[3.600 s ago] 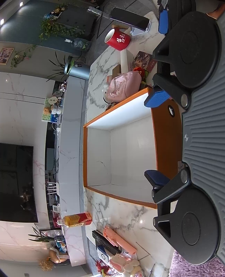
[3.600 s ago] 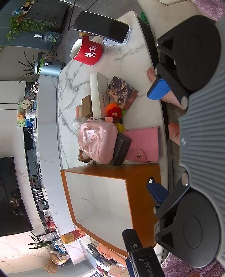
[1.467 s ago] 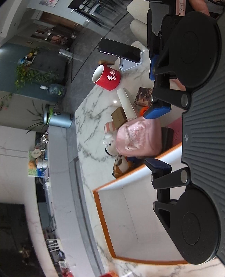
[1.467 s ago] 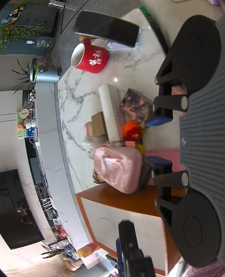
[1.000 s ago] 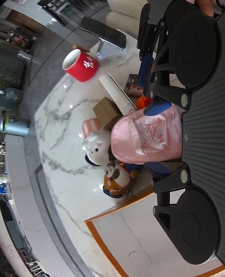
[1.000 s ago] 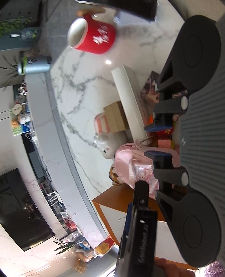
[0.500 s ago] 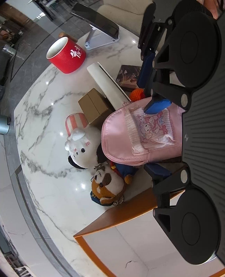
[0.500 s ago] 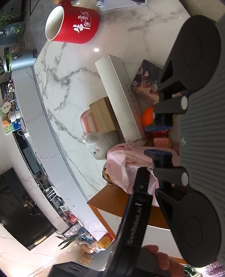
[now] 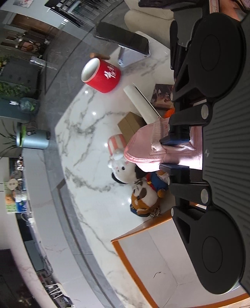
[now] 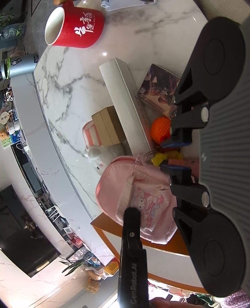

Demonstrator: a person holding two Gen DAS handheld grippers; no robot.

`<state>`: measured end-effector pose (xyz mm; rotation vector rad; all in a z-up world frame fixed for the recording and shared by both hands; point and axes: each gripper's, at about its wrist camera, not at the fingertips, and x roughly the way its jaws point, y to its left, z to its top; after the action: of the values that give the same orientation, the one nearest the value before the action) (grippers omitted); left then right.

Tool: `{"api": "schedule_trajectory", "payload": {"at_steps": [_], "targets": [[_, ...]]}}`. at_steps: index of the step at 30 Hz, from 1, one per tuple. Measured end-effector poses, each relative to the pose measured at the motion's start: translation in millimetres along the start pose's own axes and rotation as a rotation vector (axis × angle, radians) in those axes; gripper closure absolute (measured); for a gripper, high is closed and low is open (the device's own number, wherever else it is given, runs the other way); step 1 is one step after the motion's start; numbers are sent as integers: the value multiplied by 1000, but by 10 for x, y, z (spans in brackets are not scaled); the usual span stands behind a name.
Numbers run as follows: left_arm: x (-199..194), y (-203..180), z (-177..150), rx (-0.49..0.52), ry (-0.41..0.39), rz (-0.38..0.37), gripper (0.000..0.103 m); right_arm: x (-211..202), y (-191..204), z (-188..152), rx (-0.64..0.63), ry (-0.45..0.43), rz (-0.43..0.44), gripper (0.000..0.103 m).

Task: Organize objects
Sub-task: 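Carry the pink backpack toward the orange box with left while right grasps the pink wallet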

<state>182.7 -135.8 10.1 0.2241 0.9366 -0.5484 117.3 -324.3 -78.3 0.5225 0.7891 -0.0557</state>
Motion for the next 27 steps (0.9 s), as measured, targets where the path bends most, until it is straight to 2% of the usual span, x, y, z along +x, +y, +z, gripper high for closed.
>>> {"api": "schedule_trajectory", "payload": {"at_steps": [2, 3, 4, 8, 12, 16, 20, 21, 24, 27], "targets": [[-185, 16, -9, -1, -44, 10, 79, -49, 30, -28, -4, 3, 4, 68], [-296, 30, -24, -2, -69, 17, 79, -57, 48, -55, -8, 8, 6, 58], [-420, 60, -37, -8, -93, 26, 79, -49, 70, -91, -14, 19, 11, 54], [-818, 240, -159, -54, -149, 73, 79, 108, 111, -268, -33, 109, 24, 50], [-1017, 439, -387, -102, -155, 148, 79, 315, 65, -430, -8, 196, 24, 45], [-955, 657, -610, -172, -112, 200, 79, 402, 67, -492, 3, 215, 37, 44], [-755, 775, -832, -185, -44, 265, 79, 443, 93, -496, -6, 206, 49, 45], [-693, 787, -864, -192, -27, 265, 79, 435, 114, -518, -11, 206, 54, 47], [-536, 801, -978, -195, 12, 243, 79, 456, 143, -533, -20, 213, 47, 65], [-443, 751, -1073, -177, 29, 216, 79, 445, 131, -544, -2, 209, 45, 68]]}}
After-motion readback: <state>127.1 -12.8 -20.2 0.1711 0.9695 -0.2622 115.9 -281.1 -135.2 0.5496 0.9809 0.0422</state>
